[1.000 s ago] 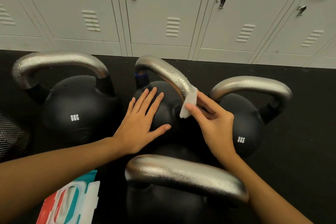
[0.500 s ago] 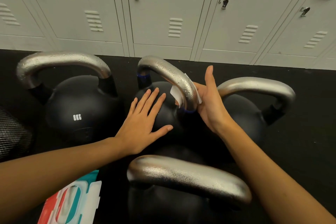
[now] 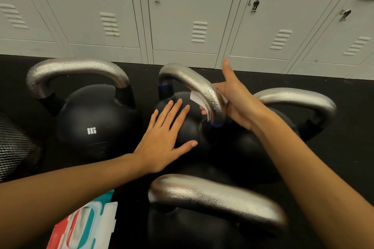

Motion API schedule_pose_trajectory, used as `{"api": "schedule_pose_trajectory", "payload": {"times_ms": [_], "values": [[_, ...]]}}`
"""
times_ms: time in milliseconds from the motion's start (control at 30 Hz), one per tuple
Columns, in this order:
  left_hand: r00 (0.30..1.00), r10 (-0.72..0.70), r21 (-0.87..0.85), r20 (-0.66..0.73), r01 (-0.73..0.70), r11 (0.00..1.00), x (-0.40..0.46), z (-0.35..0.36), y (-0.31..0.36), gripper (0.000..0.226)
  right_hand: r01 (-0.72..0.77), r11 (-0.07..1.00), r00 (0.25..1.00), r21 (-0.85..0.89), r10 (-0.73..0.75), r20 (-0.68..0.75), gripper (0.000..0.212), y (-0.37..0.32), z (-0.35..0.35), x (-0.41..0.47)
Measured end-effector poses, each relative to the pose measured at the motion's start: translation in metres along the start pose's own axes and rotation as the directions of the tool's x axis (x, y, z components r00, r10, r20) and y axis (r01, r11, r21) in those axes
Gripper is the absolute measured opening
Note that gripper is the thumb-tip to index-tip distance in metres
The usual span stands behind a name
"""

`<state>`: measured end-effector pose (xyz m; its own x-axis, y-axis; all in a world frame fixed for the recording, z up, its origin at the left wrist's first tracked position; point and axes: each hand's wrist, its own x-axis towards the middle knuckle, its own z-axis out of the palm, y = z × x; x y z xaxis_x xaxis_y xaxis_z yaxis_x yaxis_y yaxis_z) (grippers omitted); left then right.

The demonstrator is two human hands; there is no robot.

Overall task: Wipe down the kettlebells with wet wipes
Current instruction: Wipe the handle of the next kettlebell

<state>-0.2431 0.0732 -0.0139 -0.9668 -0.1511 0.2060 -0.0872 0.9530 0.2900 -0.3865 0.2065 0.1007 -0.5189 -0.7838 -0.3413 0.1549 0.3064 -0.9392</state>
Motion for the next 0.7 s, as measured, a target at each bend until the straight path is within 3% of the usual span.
{"api": "schedule_pose_trajectory", "payload": {"times_ms": [167,267,400,500,700], "values": [[1.0,0.002,-0.001,-0.004,-0.002,1.0,0.0,0.0,0.0,0.083,0.178,0.974,0.964,0.141,-0.144,-0.225,0.055,0.041,0.003,-0.02],[1.0,0.004,-0.001,-0.009,-0.004,1.0,0.0,0.0,0.0,0.083,0.232,0.95,0.94,0.207,-0.165,-0.298,0.04,0.052,0.006,-0.033],[1.0,0.001,0.006,-0.005,-0.001,1.0,0.0,0.0,0.0,0.083,0.423,0.906,0.858,0.034,-0.388,-0.336,0.032,0.049,0.007,-0.039],[1.0,0.0,0.005,-0.004,0.0,1.0,0.0,0.0,0.0,0.083,0.457,0.876,0.827,-0.152,-0.482,-0.29,0.035,0.037,0.007,-0.031],[1.0,0.005,0.006,-0.006,-0.005,1.0,0.0,0.0,0.0,0.083,0.425,0.905,0.839,0.013,-0.389,-0.38,0.041,0.057,0.004,-0.025]]}}
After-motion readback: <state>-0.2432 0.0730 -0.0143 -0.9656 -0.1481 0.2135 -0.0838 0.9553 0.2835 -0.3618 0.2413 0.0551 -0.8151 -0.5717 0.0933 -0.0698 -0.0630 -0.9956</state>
